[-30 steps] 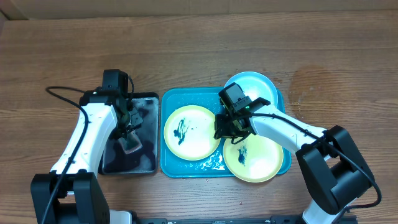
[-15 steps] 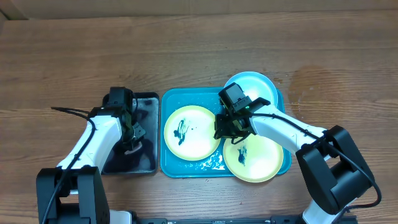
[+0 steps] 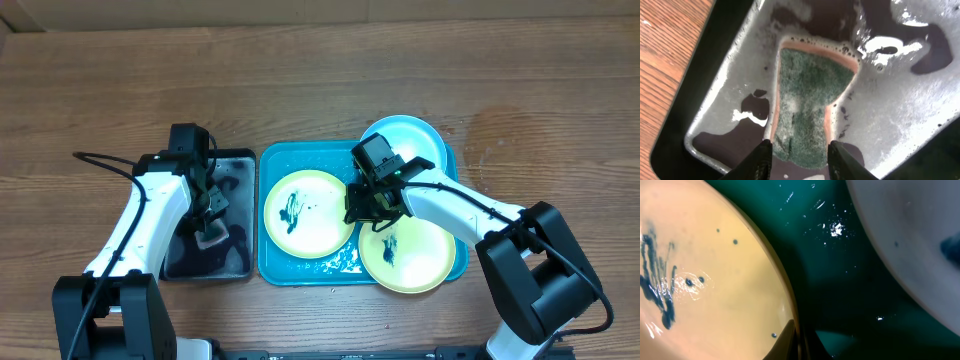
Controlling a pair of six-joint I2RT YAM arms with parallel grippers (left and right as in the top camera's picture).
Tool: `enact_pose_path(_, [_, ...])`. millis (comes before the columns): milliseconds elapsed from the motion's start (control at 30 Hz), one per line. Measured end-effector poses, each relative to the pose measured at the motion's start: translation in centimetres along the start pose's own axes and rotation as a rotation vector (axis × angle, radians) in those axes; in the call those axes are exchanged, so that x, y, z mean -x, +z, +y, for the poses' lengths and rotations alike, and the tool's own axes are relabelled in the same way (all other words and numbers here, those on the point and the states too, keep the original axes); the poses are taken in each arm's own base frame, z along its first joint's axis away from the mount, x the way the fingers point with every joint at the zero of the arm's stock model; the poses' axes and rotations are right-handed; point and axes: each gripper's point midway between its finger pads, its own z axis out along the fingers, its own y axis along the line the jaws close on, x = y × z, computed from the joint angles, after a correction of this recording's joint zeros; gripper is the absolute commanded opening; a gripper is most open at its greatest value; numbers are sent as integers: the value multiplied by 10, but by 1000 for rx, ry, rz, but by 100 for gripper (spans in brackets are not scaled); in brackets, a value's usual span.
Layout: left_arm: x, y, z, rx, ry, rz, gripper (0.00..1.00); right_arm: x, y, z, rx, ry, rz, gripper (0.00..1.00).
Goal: Clean dirty plates on tray and stack at the side
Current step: 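Lower left gripper into black tray and grasp the pink-green sponge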
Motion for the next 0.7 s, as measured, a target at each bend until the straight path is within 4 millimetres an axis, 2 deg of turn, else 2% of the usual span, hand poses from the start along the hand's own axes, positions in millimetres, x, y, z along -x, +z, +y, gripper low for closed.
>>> enact_pose_path(367, [7,0,7,42,-2,-39,36,0,0,0,0,0,1,4])
enact_pose_path(533, [9,11,1,14,4,-55,34,0,0,0,-1,1,0,4])
enact_pose_path(700, [3,26,-3,17,25,-5,29,0,0,0,0,0,0,4])
